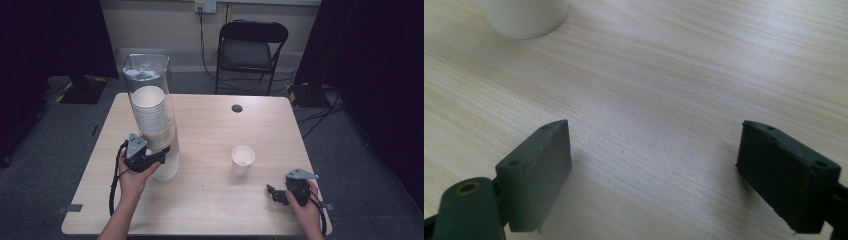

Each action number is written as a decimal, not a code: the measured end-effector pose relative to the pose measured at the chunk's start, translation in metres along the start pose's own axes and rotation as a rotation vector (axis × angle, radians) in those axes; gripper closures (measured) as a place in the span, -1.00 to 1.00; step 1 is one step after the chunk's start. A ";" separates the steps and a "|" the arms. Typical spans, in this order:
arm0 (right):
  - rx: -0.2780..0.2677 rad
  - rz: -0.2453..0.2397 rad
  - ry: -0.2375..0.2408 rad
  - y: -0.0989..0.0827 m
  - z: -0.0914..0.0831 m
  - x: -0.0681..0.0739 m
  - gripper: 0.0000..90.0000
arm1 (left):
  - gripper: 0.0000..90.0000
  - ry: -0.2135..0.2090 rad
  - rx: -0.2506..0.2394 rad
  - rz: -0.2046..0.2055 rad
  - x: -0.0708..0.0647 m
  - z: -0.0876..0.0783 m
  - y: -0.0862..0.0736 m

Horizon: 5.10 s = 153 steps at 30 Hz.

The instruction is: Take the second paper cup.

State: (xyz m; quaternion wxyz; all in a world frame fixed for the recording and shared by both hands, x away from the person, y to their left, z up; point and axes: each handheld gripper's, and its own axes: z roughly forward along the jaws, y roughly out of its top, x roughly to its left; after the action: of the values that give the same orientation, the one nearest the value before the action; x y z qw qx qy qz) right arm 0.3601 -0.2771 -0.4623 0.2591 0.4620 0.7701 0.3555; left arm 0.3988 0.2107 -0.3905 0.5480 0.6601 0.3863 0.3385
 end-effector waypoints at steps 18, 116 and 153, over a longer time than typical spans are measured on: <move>0.000 -0.001 0.000 0.000 0.000 0.000 -0.70 | -0.27 0.008 -0.002 0.030 0.000 0.002 -0.002; 0.010 -0.004 0.004 0.001 0.002 -0.001 -0.82 | -0.22 -0.018 0.406 0.050 0.021 -0.054 -0.082; 0.010 -0.004 0.004 0.001 0.002 -0.001 -0.82 | -0.27 0.153 0.431 -0.083 0.056 -0.033 -0.088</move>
State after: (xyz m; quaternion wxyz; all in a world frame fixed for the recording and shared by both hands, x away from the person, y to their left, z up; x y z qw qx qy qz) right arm 0.3630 -0.2771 -0.4625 0.2559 0.4611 0.7733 0.3520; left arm 0.3844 0.2837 -0.4702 0.3769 0.7180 0.5170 0.2741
